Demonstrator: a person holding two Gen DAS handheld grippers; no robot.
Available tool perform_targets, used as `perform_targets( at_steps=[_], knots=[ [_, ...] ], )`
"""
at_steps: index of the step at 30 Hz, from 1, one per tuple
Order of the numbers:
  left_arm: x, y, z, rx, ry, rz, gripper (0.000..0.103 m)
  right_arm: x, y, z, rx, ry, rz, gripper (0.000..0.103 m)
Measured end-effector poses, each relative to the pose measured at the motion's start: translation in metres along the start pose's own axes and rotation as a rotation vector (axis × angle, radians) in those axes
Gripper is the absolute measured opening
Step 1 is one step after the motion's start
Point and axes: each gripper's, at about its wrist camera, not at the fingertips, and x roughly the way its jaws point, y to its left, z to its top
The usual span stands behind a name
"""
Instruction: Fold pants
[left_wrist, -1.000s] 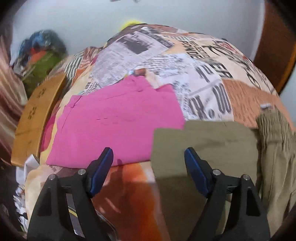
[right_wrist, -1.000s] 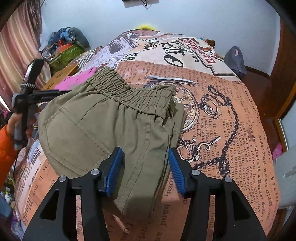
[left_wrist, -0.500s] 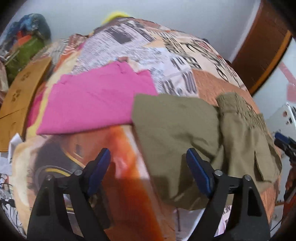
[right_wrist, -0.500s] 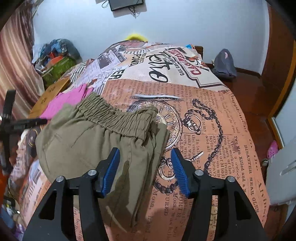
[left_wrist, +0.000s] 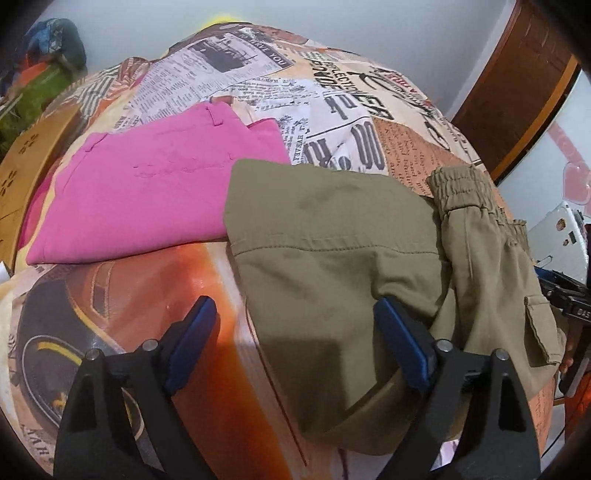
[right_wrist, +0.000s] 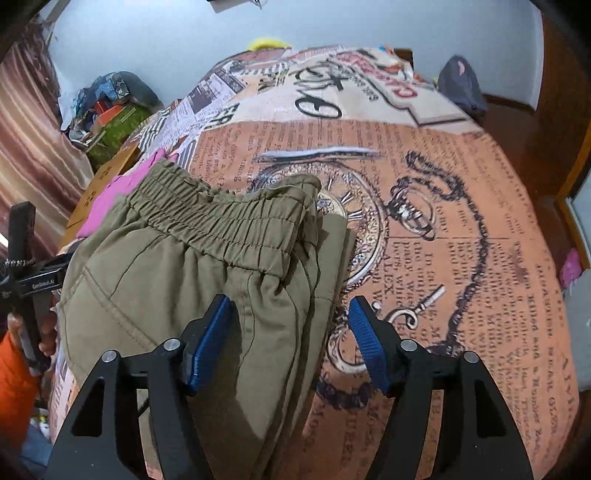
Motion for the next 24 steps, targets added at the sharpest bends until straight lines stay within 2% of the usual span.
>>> perform_targets(
  at_steps=[1, 4, 9, 11, 13, 14, 22, 24],
  knots=[
    [0.0, -0.001, 0.0, 0.005, -0.008, -0.012, 0.078, 0.001, -0.002, 0.001, -0.006, 0.001, -0.009, 0.084],
    [0.001, -0.003, 0.001, 0.001, -0.01, -0.046, 0.065, 0.006, -0.007, 0.002, 0.0, 0.031, 0.021, 0.086],
    [0.004, -0.003, 0.004, -0.013, 0.007, -0.069, 0.056, 0.015, -0.016, 0.005, 0.042, 0.081, 0.102, 0.086],
    [0.005, -0.003, 0.005, -0.02, 0.016, -0.089, 0.049, 0.016, -0.016, 0.005, 0.043, 0.087, 0.121, 0.083],
    [0.005, -0.004, 0.006, -0.023, 0.022, -0.097, 0.042, 0.014, -0.014, 0.005, 0.033, 0.089, 0.15, 0.066],
    [0.005, -0.006, 0.007, -0.02, 0.023, -0.098, 0.04, 0.014, -0.012, 0.007, 0.034, 0.094, 0.168, 0.062],
    [0.001, -0.02, 0.007, 0.041, 0.016, -0.046, 0.023, 0.015, -0.006, 0.011, 0.023, 0.074, 0.16, 0.046],
    [-0.001, -0.022, 0.007, 0.055, 0.02, -0.032, 0.023, 0.013, -0.003, 0.012, 0.008, 0.06, 0.144, 0.042]
  ],
)
